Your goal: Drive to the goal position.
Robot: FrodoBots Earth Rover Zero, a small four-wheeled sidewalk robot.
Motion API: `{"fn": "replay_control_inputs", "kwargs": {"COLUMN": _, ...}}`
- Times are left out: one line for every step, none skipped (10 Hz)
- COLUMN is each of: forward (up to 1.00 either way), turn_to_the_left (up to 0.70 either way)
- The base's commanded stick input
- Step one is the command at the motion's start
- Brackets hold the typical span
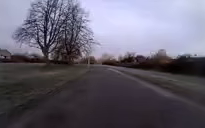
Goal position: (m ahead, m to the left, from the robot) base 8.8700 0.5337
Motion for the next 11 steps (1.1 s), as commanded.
{"fn": "replay_control_inputs", "kwargs": {"forward": 0.85, "turn_to_the_left": 0.00}}
{"fn": "replay_control_inputs", "kwargs": {"forward": 0.85, "turn_to_the_left": 0.00}}
{"fn": "replay_control_inputs", "kwargs": {"forward": 0.85, "turn_to_the_left": 0.00}}
{"fn": "replay_control_inputs", "kwargs": {"forward": 0.85, "turn_to_the_left": 0.00}}
{"fn": "replay_control_inputs", "kwargs": {"forward": 0.85, "turn_to_the_left": 0.00}}
{"fn": "replay_control_inputs", "kwargs": {"forward": 0.85, "turn_to_the_left": 0.00}}
{"fn": "replay_control_inputs", "kwargs": {"forward": 0.85, "turn_to_the_left": 0.00}}
{"fn": "replay_control_inputs", "kwargs": {"forward": 0.85, "turn_to_the_left": 0.00}}
{"fn": "replay_control_inputs", "kwargs": {"forward": 0.85, "turn_to_the_left": 0.00}}
{"fn": "replay_control_inputs", "kwargs": {"forward": 0.85, "turn_to_the_left": 0.00}}
{"fn": "replay_control_inputs", "kwargs": {"forward": 0.85, "turn_to_the_left": 0.00}}
